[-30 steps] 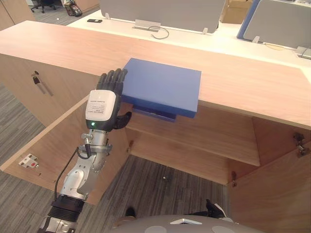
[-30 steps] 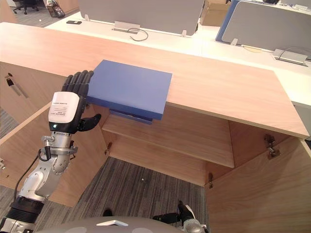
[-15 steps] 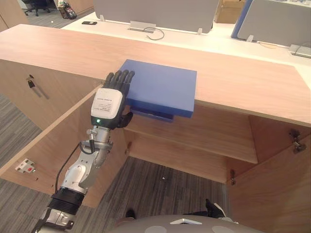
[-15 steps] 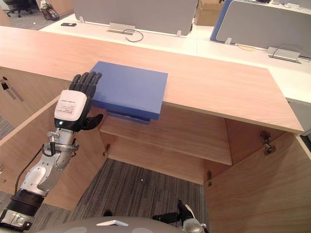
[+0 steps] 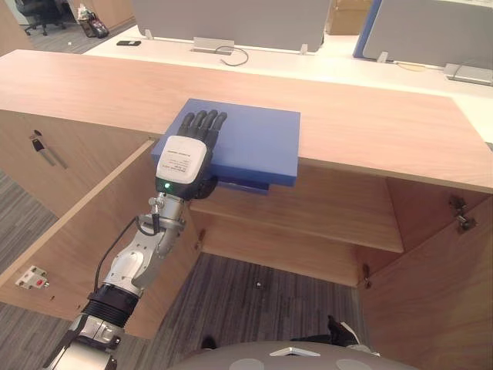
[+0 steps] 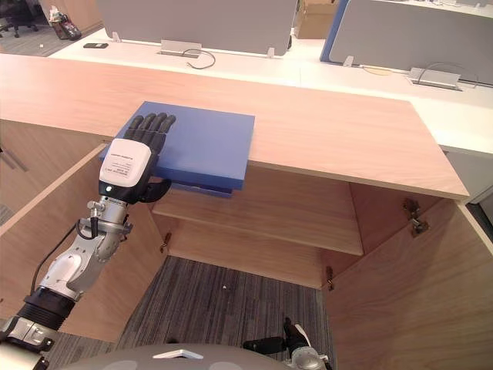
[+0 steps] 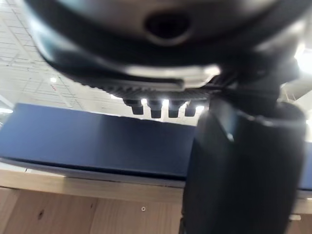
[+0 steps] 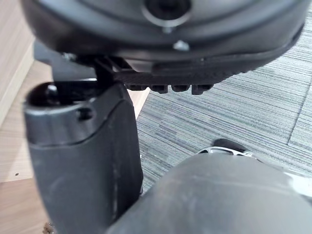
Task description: Walk over to the cabinet, pick up the folder, carry it to the office cabinet, place the folder inside the office cabinet, then close the office cabinet door
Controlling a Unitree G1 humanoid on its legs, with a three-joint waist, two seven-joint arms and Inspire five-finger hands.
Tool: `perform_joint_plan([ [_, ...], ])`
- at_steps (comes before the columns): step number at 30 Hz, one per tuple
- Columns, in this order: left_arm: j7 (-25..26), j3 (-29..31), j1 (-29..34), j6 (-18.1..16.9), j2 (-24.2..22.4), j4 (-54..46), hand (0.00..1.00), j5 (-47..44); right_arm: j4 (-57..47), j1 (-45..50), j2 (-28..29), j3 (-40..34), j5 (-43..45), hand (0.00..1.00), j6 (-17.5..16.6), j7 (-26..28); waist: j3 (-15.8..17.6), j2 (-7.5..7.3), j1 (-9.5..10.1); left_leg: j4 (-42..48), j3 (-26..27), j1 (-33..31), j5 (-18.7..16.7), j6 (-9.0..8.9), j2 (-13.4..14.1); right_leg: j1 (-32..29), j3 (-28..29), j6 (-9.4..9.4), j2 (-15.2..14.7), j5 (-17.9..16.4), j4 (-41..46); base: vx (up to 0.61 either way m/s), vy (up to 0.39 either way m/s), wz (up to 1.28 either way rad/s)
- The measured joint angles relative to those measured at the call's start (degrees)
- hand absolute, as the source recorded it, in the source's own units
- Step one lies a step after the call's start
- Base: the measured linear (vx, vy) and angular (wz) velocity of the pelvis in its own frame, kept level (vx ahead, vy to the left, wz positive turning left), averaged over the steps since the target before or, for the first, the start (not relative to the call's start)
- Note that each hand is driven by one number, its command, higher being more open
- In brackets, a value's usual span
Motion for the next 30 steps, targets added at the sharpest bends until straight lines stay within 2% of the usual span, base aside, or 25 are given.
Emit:
perform_joint_plan([
  [4,0.0,-1.1,-1.5,-0.1,0.3,1.2,1.00,0.0,-0.1,0.1,0.0,-0.5,0.0,1.00,-0.1,0.0,0.0,0.00,-0.16,0.0,0.6,0.2,-0.2,0.03,0.0,-0.1,0.5,0.07,-0.1,0.1,0.0,0.00,-0.007,-0.06],
  [5,0.0,-1.1,-2.1,-0.5,0.3,2.3,0.00,0.0,-0.3,0.2,0.0,-0.5,0.0,1.00,-0.1,0.0,0.0,0.00,-0.17,0.0,0.8,0.2,-0.2,0.04,0.0,-0.2,0.7,0.06,-0.1,0.1,-0.1,0.00,-0.007,-0.08],
  [12,0.9,-1.1,-3.0,-0.4,0.2,7.7,0.00,-0.1,-0.6,0.3,0.1,-0.5,0.0,1.00,-0.2,0.0,0.0,-0.08,-1.00,0.0,1.4,0.2,-0.3,0.08,-0.1,-0.2,1.4,0.03,-0.2,0.8,-1.0,-0.01,-0.006,-0.06],
  [21,3.6,-0.1,-8.8,0.6,0.0,9.0,0.00,-0.6,-0.6,0.5,0.3,-0.6,0.0,1.00,-0.4,0.0,-0.5,-0.33,-1.58,-0.1,1.7,0.3,-0.3,0.11,-0.1,-0.2,1.6,0.23,-0.2,1.2,-1.1,-0.02,-0.007,-0.02],
  [30,3.8,-0.1,-9.3,0.9,0.0,9.5,0.00,-0.4,-0.6,0.5,0.3,-1.0,0.0,1.00,-0.4,0.0,-0.6,-0.19,-1.91,0.0,2.4,0.4,-0.4,0.13,-0.1,-0.1,2.2,0.33,-0.2,1.9,-2.0,0.00,-0.005,-0.04],
])
